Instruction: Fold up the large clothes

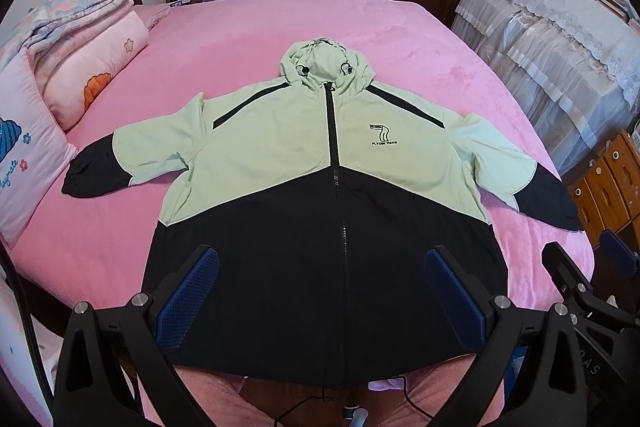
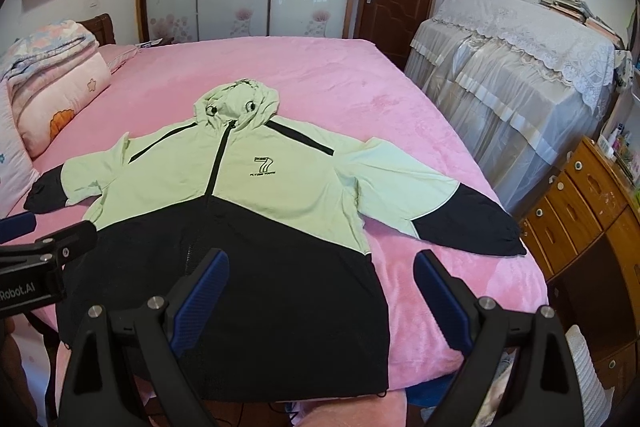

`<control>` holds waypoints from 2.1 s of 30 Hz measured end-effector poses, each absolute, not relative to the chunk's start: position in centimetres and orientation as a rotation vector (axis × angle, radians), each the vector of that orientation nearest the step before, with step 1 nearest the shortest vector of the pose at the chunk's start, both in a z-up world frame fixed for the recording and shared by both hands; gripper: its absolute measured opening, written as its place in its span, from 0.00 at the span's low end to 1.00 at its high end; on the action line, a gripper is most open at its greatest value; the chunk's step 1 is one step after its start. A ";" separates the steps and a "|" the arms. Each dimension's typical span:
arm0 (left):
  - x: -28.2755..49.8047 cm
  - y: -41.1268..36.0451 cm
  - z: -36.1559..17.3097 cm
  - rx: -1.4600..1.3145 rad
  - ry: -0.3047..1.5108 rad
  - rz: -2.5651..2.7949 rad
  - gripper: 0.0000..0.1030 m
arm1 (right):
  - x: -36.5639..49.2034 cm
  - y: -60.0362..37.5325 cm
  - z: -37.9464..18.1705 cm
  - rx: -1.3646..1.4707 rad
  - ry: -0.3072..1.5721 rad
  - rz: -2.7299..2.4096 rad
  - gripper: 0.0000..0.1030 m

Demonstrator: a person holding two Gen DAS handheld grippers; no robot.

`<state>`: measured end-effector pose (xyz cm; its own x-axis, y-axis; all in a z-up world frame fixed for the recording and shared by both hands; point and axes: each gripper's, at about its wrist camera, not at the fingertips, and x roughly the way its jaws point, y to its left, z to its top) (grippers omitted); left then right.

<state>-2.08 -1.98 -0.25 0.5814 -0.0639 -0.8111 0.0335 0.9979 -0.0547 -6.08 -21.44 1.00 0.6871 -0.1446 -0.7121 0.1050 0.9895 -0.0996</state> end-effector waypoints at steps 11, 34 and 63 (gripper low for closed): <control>-2.5 -2.5 -0.7 -0.016 0.961 -0.047 1.00 | -6.0 -22.5 0.4 0.022 0.838 -0.107 0.92; -1.1 -4.4 -0.6 0.032 0.984 -0.061 1.00 | -5.5 -24.6 -0.1 0.133 0.848 -0.031 0.92; 11.0 -19.4 2.6 0.138 0.790 -0.284 1.00 | 2.7 -40.3 -0.4 0.245 0.744 -0.380 0.91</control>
